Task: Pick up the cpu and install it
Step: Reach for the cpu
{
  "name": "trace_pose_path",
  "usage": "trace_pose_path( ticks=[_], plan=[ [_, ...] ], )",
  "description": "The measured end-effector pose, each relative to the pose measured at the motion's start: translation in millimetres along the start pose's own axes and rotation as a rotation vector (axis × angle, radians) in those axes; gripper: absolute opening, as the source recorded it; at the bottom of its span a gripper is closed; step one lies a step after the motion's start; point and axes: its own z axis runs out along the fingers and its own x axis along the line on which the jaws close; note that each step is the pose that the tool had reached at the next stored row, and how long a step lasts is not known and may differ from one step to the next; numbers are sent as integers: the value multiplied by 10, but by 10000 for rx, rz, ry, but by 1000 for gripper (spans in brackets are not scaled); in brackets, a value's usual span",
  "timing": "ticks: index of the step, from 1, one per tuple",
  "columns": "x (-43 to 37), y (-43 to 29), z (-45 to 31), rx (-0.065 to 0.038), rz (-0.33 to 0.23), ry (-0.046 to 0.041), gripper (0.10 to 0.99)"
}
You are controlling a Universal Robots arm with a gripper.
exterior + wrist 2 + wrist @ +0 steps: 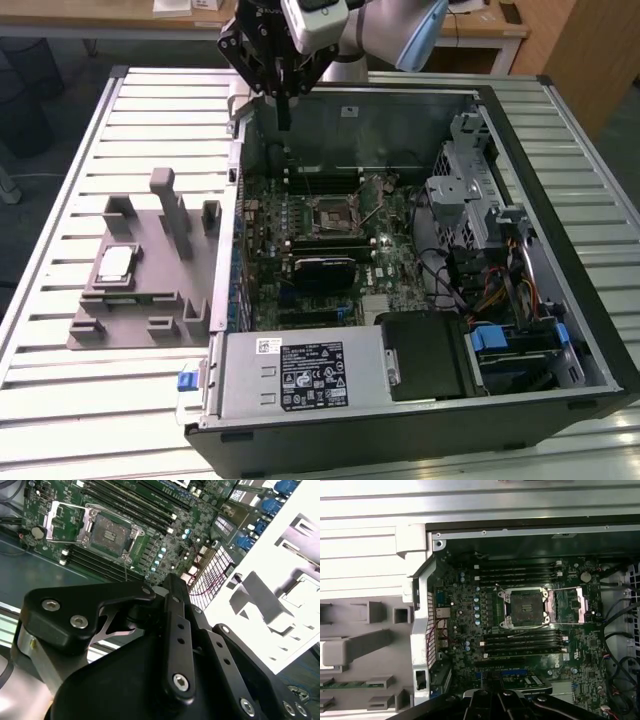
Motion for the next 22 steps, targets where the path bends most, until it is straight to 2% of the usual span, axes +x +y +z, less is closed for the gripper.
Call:
trace_pose_path(
  ticks=[22],
  plan=[
    [159,-18,-5,0,0,0,106]
  ],
)
